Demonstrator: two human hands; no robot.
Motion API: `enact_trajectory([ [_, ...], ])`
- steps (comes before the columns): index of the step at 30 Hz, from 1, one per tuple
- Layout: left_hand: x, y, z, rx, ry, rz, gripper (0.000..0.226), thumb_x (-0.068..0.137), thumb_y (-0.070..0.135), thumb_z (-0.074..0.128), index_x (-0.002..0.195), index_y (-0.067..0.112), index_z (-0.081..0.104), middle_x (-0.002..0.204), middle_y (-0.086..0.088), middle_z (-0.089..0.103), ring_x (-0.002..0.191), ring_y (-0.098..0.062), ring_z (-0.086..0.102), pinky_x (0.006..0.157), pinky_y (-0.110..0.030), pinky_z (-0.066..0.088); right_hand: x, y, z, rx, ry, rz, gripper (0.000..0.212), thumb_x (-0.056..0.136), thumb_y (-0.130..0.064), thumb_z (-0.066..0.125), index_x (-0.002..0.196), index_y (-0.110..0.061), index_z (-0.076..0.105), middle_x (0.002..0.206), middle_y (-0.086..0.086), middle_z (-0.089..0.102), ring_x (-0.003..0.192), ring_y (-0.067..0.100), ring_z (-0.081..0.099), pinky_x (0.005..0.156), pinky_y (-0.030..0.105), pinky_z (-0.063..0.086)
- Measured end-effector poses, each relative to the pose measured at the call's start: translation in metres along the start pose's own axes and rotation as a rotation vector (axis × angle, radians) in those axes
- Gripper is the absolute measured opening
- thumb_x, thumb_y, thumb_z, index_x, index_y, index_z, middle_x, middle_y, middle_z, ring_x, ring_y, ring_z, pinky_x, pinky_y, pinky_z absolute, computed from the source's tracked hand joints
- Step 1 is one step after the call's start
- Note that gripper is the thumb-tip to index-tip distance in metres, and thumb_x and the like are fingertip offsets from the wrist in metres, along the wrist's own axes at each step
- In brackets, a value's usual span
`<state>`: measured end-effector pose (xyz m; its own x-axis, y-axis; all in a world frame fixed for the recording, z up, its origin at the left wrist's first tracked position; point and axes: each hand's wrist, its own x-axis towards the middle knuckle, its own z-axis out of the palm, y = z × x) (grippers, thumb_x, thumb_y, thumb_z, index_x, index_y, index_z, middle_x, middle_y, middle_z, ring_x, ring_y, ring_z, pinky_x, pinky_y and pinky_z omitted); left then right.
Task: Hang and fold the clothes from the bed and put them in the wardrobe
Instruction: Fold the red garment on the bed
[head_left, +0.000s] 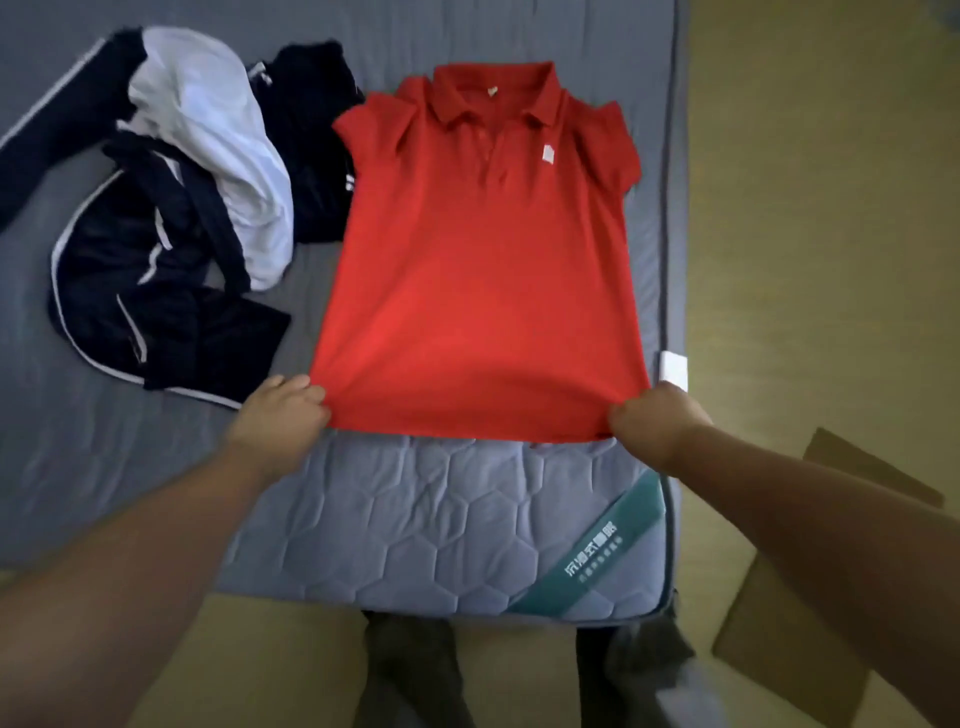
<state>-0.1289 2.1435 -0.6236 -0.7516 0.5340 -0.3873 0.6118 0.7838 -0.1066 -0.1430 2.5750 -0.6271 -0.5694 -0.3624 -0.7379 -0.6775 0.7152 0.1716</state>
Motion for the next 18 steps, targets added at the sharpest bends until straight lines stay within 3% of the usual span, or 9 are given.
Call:
enact_trajectory([
  [2, -0.009, 0.012, 0.015, -0.015, -0.159, -0.070, 0.023, 0.058, -0.003, 0.080, 0.075, 0.011, 0.071, 0.078, -0.007, 0.064, 0.082, -0.032, 0.066, 0.073, -0.043, 0.051, 0.002, -0.015, 0.012, -0.059, -0.039, -0.051, 0.029, 0.092, -0.007, 0.050, 0.107, -0.019, 0.072, 0.106, 0.002, 0.075, 0.100, 0.026, 0.071, 0.086, 0.035, 0.051],
  [3, -0.014, 0.018, 0.024, -0.002, -0.219, -0.089, 0.022, 0.073, 0.002, 0.071, 0.091, 0.015, 0.071, 0.094, -0.004, 0.066, 0.099, -0.029, 0.063, 0.086, -0.042, 0.046, 0.003, -0.022, 0.018, -0.079, -0.074, -0.081, 0.029, 0.092, -0.007, 0.051, 0.108, -0.018, 0.073, 0.107, 0.002, 0.075, 0.102, 0.026, 0.071, 0.088, 0.036, 0.051],
  [5, -0.026, 0.030, 0.042, -0.004, -0.342, -0.137, 0.030, 0.086, 0.007, 0.052, 0.110, 0.019, 0.065, 0.111, -0.001, 0.063, 0.116, -0.025, 0.054, 0.094, -0.037, 0.037, 0.000, -0.035, 0.032, -0.091, -0.141, -0.123, 0.030, 0.093, -0.008, 0.051, 0.112, -0.018, 0.073, 0.109, 0.001, 0.074, 0.104, 0.027, 0.069, 0.091, 0.038, 0.052],
  [8, -0.043, 0.054, 0.060, -0.057, -0.376, -0.146, 0.029, 0.088, 0.010, 0.054, 0.115, 0.019, 0.062, 0.112, -0.001, 0.062, 0.116, -0.024, 0.053, 0.093, -0.035, 0.036, -0.007, -0.055, 0.052, -0.124, -0.208, -0.171, 0.030, 0.096, -0.011, 0.050, 0.112, -0.022, 0.073, 0.112, -0.002, 0.073, 0.104, 0.025, 0.069, 0.086, 0.038, 0.052],
  [12, -0.062, 0.083, 0.083, -0.017, -0.504, -0.106, 0.036, 0.095, 0.012, 0.039, 0.124, 0.026, 0.056, 0.120, 0.005, 0.060, 0.122, -0.018, 0.049, 0.099, -0.032, 0.034, -0.015, -0.084, 0.074, -0.146, -0.333, -0.249, 0.031, 0.098, -0.011, 0.048, 0.117, -0.024, 0.070, 0.117, -0.004, 0.070, 0.107, 0.025, 0.068, 0.080, 0.036, 0.051],
  [18, -0.098, 0.115, 0.109, -0.058, -0.535, -0.097, 0.031, 0.094, 0.017, 0.044, 0.120, 0.028, 0.057, 0.117, 0.008, 0.061, 0.119, -0.017, 0.050, 0.097, -0.031, 0.035, -0.032, -0.130, 0.092, -0.138, -0.459, -0.295, 0.036, 0.100, -0.010, 0.046, 0.129, -0.020, 0.065, 0.132, -0.002, 0.063, 0.119, 0.026, 0.062, 0.091, 0.041, 0.053],
])
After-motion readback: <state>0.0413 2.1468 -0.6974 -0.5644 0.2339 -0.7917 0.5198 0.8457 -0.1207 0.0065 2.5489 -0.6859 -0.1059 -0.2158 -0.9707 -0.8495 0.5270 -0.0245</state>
